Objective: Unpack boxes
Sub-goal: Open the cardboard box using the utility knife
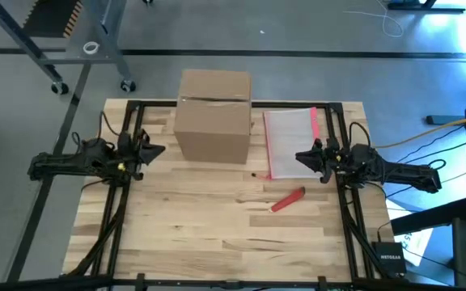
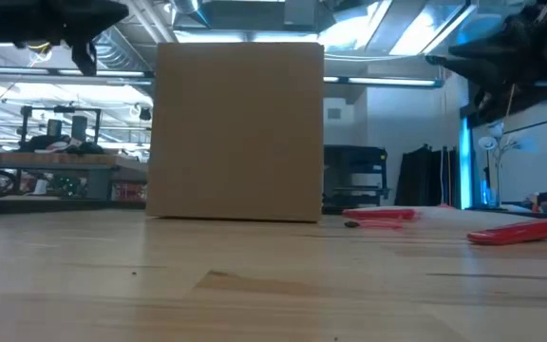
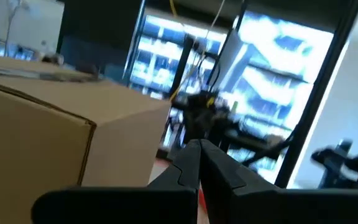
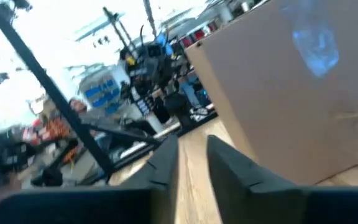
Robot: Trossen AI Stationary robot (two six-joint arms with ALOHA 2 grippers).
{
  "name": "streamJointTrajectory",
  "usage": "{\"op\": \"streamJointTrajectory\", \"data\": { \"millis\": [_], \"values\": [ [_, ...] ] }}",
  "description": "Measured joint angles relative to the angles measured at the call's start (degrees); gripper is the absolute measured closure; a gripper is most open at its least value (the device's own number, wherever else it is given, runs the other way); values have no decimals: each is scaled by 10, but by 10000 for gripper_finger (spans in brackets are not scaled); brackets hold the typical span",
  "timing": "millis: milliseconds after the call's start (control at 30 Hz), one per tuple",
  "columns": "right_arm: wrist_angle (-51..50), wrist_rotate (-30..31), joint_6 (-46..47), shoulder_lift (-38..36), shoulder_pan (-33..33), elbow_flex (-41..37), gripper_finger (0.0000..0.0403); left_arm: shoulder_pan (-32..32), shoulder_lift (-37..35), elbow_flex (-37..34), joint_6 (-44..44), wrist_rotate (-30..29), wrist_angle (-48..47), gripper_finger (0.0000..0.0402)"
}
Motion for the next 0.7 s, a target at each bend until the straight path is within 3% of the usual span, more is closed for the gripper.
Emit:
{"op": "streamJointTrajectory", "data": {
  "millis": [167, 300, 467, 700],
  "values": [
    [-28, -50, -31, 67, 0, 40, 247, 0, 80, 63, -3, 0, -74, 400],
    [-92, -110, -67, 134, 0, 69, 216, 0, 136, 87, -19, 0, -79, 400],
    [-114, -153, -133, 229, 31, 76, 206, 0, 179, 107, -26, 0, -82, 400],
    [-132, -125, -214, 345, 121, 76, 206, 0, 196, 122, -25, 0, -82, 400]
  ]
}}
